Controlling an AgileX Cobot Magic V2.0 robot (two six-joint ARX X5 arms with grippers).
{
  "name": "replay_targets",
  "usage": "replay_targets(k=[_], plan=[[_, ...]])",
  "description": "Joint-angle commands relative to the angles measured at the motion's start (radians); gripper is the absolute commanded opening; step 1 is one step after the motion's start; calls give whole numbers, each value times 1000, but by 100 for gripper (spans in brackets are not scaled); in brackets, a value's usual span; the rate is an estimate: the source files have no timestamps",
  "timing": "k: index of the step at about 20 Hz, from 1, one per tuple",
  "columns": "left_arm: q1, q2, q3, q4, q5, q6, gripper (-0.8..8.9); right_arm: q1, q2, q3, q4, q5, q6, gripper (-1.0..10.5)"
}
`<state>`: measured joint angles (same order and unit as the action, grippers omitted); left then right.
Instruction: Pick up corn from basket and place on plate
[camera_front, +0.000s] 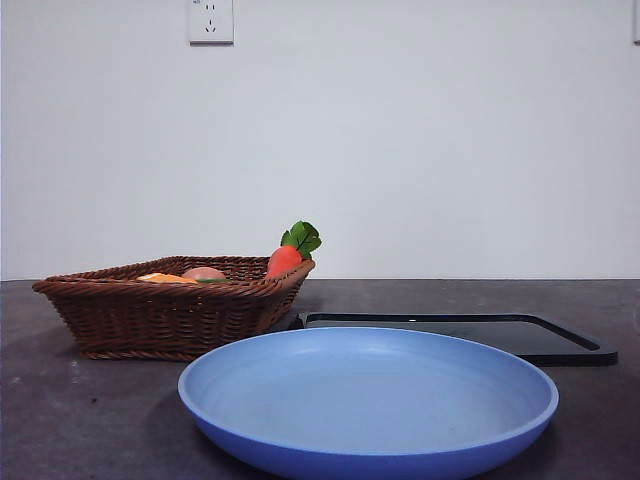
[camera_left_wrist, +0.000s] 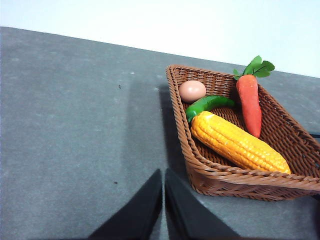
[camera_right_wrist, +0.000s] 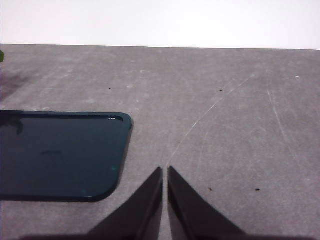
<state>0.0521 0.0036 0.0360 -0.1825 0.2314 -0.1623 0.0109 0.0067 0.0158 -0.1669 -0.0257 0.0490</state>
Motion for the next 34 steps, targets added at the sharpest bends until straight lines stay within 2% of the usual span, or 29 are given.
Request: replay_targets(k=[1, 7, 16, 19, 27, 31, 34], plan=[[3, -1, -18, -20, 0, -16, 8, 0, -3, -5, 9, -3, 87, 2], [3, -1, -14, -9, 1, -106, 7, 0, -3, -3, 10, 0, 106, 2], [3, 0, 15, -8, 1, -252, 7, 1, -3, 19, 6, -68, 245, 2], [3, 2, 54, -36, 1, -277, 7, 1, -3, 59, 4, -80, 261, 2], [3, 71, 223, -154, 51, -264, 7, 1, 42, 213, -98, -117, 268, 2], [3, 141, 316, -203, 94, -225, 7, 1, 117, 306, -169, -190, 267, 2], [3, 207, 386, -273, 135, -162, 7, 1, 191, 378, -225, -259, 254, 2]])
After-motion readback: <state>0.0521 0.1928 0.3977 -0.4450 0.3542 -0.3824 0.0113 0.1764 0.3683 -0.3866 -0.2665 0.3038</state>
